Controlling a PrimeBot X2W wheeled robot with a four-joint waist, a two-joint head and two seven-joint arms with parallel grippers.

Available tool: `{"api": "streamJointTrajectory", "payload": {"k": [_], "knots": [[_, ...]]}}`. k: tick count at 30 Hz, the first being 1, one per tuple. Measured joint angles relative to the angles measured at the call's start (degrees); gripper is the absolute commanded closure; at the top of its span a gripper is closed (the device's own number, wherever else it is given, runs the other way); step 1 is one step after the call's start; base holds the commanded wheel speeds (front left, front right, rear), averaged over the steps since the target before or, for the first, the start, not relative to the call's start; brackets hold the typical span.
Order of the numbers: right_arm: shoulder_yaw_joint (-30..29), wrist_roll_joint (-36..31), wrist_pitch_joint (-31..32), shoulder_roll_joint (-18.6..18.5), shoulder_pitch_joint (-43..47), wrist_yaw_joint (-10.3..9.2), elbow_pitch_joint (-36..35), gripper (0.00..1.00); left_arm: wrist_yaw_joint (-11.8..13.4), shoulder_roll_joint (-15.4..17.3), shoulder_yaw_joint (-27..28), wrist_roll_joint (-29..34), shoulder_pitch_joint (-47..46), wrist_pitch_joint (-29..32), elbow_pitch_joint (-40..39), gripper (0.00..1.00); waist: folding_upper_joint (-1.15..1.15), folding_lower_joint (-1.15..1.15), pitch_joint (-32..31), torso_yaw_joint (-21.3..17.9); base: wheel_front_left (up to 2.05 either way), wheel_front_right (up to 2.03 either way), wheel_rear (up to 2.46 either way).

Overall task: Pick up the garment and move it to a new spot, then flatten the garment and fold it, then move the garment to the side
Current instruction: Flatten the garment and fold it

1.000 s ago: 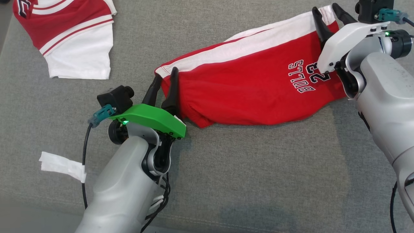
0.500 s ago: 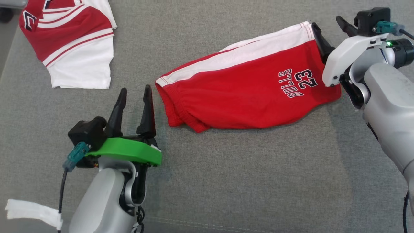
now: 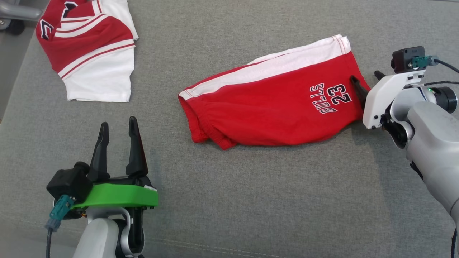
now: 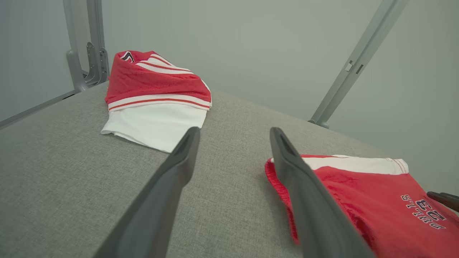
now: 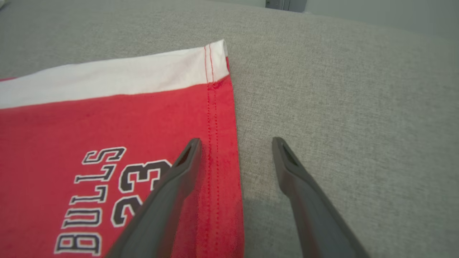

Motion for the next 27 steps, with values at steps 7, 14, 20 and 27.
{"api": "streamJointTrajectory", "payload": {"k": [7, 14, 20, 27], "knots": [[0.1, 2.1, 1.9, 0.9, 1.0, 0.0, 3.0, 0.0, -0.9, -1.0, 3.0, 0.9, 3.2, 0.0, -1.9, 0.0, 0.0, 0.0, -0.3, 1.7, 0.0, 0.0, 0.0], [0.3, 3.8, 1.7, 2.1, 1.1, -0.03, 3.7, 0.95, -1.3, -1.6, 4.5, 1.7, 4.1, 0.0, -2.3, 0.0, 0.0, 0.0, -0.9, 2.1, 0.0, 0.0, 0.0], [0.3, 4.8, -0.3, 3.0, 1.4, 0.0, 3.7, 1.0, -1.8, -1.9, 5.1, 2.3, 4.3, 0.0, -2.2, 0.0, 0.0, 0.0, -1.3, 1.5, 0.0, 0.0, 0.0], [0.1, 7.6, -4.3, 3.8, 3.8, 0.0, 0.8, 1.0, -2.3, -2.1, 5.9, 2.8, 5.2, 0.0, -1.9, 0.0, 0.0, 0.0, -2.5, -0.7, 0.0, 0.0, 0.0]]}}
